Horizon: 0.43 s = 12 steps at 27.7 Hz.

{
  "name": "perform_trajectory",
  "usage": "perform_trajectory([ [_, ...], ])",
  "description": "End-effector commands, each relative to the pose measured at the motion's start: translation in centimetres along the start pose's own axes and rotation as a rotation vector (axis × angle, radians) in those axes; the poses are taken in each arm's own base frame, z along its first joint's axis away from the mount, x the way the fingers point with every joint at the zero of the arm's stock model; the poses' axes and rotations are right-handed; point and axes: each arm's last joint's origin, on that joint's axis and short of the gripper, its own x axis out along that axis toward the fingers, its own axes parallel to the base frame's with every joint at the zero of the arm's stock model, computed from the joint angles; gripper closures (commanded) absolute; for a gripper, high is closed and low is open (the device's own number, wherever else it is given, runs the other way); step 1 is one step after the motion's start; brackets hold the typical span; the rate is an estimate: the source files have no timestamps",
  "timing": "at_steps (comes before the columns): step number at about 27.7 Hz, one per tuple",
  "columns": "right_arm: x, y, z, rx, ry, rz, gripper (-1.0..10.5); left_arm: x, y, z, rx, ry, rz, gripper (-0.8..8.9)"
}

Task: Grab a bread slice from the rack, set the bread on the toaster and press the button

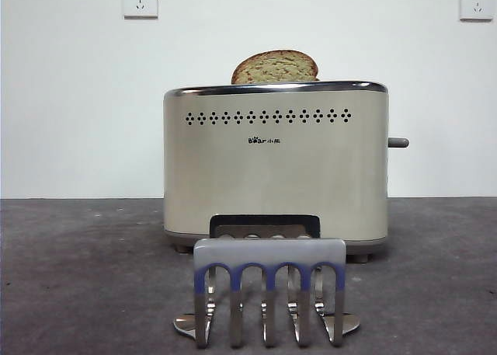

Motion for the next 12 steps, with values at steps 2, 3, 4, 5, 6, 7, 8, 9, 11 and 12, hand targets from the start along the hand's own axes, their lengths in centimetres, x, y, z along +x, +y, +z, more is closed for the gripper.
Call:
perform_trajectory([
  [2,-1.3,0.0,0.0,-0.027,-0.004,-0.145,9.5,0.0,0.1,0.0,-0.006,-0.001,0.006,8.17],
  [3,-1.5,0.0,0.0,-0.025,-0.001,-0.181,9.5,0.0,0.3,0.0,-0.014,-0.002,0.014,8.16],
  [4,-1.8,0.0,-0.1,-0.022,0.006,-0.211,9.5,-0.1,0.6,-0.1,-0.024,-0.003,0.024,8.17],
  [5,-1.8,-0.1,-0.2,-0.021,0.012,-0.230,9.5,-0.1,0.9,-0.1,-0.034,-0.005,0.034,8.16],
  [6,-1.9,-0.1,-0.3,-0.018,0.021,-0.246,9.5,-0.3,1.1,-0.2,-0.044,-0.009,0.043,8.16],
  [7,-1.9,-0.2,-0.4,-0.016,0.033,-0.255,9.5,-0.4,1.3,-0.2,-0.042,-0.011,0.047,8.17],
  [8,-1.9,-0.2,-0.6,-0.013,0.046,-0.261,9.5,-0.5,1.3,-0.3,0.001,-0.013,0.048,8.16],
  [9,-1.9,-0.2,-0.7,-0.010,0.058,-0.266,9.5,-0.7,1.4,-0.5,0.097,-0.020,0.058,8.16],
  [11,-1.9,-0.3,-0.7,-0.011,0.056,-0.283,9.5,-0.8,1.7,-1.1,0.147,-0.063,0.045,8.17],
  [12,-1.8,-0.3,-0.6,-0.011,0.057,-0.295,9.5,-0.5,2.1,-1.7,0.158,-0.107,0.042,8.16],
])
